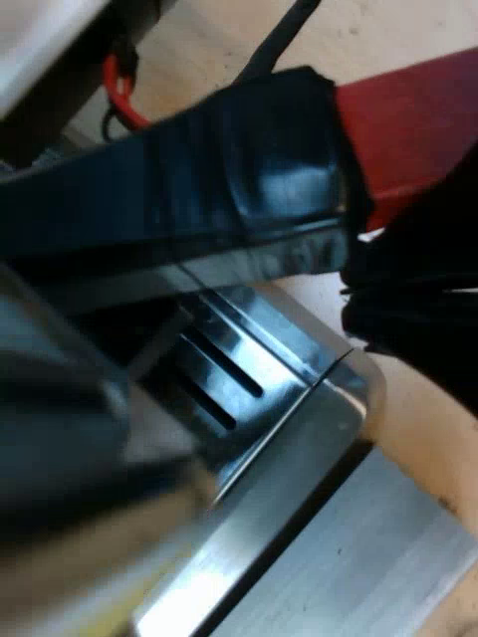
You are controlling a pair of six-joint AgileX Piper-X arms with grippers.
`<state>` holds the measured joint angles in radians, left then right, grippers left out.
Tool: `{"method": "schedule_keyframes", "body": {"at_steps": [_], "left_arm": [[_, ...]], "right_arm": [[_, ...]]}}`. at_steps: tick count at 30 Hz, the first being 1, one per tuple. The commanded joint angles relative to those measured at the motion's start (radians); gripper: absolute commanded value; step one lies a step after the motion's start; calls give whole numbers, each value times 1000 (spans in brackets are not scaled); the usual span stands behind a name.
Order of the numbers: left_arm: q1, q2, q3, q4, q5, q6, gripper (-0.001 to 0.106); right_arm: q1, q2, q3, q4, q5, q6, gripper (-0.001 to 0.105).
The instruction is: Put the handle in the coffee machine
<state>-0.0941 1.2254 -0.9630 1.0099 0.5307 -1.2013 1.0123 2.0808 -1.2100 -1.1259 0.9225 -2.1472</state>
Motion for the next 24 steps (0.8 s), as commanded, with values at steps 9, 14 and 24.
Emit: {"method": "schedule_keyframes", "body": {"at_steps": [9,14,24], "left_arm": [[-27,-31,-2,-18,50,-58,0],[-27,-31,-2,-18,50,-81,0],[-27,-35,-2,-24,50,-139,0]], "right_arm": [[24,-110,4,-32,86,59,35],[38,-174,83,54,75,92,35],[52,-405,340,213,-11,154,35]]}}
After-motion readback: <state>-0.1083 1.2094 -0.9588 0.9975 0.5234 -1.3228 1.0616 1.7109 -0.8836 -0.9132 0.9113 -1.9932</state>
